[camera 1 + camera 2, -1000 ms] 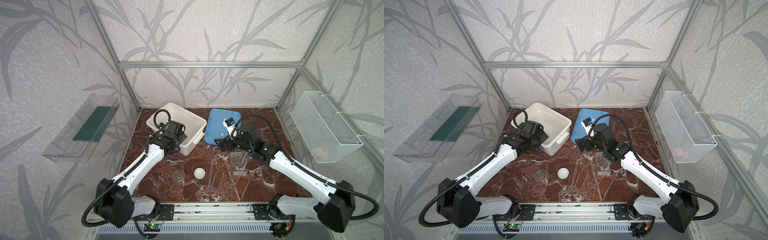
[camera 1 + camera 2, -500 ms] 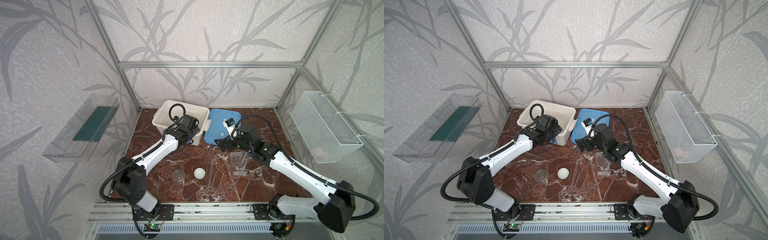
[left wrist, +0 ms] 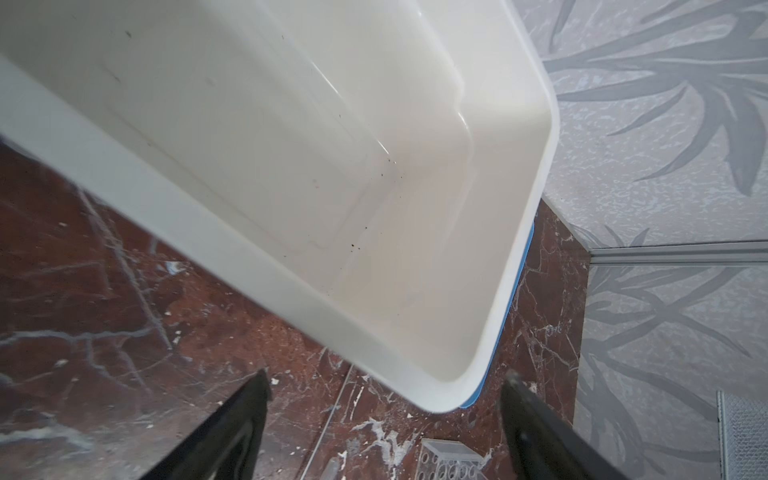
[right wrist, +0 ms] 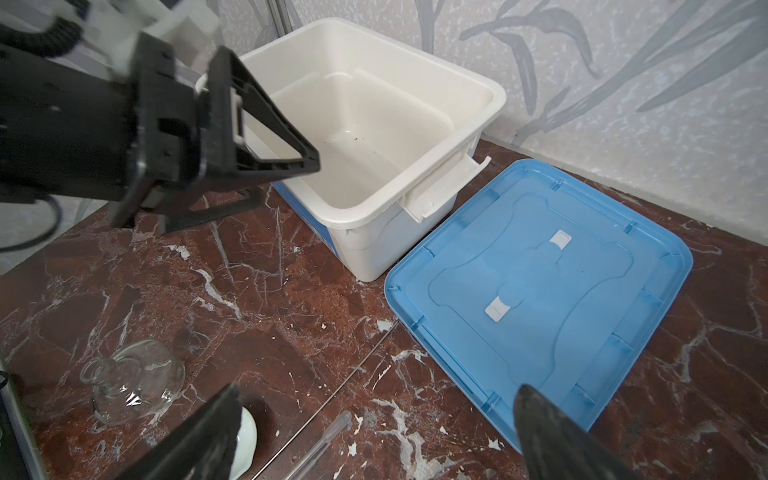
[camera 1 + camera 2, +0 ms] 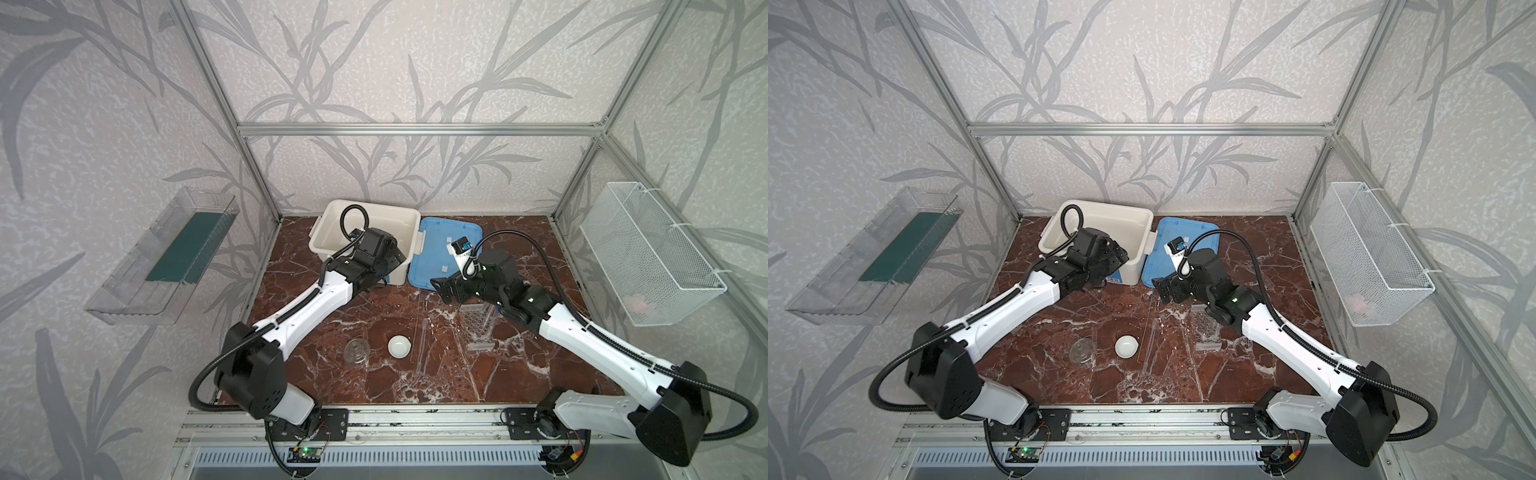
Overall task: Organize the chemistry lab equipment
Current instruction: 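Drag the white bin toward the blue lid with the left gripper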
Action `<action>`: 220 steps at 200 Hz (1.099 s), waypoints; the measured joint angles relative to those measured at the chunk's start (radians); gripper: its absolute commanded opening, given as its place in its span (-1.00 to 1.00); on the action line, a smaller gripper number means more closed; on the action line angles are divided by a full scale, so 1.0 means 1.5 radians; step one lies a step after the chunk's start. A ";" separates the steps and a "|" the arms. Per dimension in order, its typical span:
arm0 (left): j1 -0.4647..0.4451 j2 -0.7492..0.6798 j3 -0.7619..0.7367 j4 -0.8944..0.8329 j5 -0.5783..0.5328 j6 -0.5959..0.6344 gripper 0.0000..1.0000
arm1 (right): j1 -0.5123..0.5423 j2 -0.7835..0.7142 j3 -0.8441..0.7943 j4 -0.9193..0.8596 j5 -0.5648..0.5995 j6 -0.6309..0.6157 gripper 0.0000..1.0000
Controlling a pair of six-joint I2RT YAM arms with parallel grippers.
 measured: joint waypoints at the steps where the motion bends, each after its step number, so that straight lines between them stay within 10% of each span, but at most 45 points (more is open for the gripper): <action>1: 0.002 -0.006 -0.003 -0.002 -0.002 -0.001 0.82 | 0.000 0.000 0.000 0.000 0.000 0.000 1.00; 45: 0.099 -0.056 -0.012 -0.016 -0.019 0.005 0.98 | 0.000 0.000 -0.001 0.003 -0.002 0.000 1.00; 102: 0.171 0.026 0.006 -0.055 -0.034 -0.012 0.38 | 0.000 -0.019 -0.015 0.004 0.003 -0.001 1.00; 220: 0.191 0.201 0.203 -0.223 -0.086 -0.112 -0.18 | 0.000 -0.021 -0.016 0.004 0.003 -0.002 1.00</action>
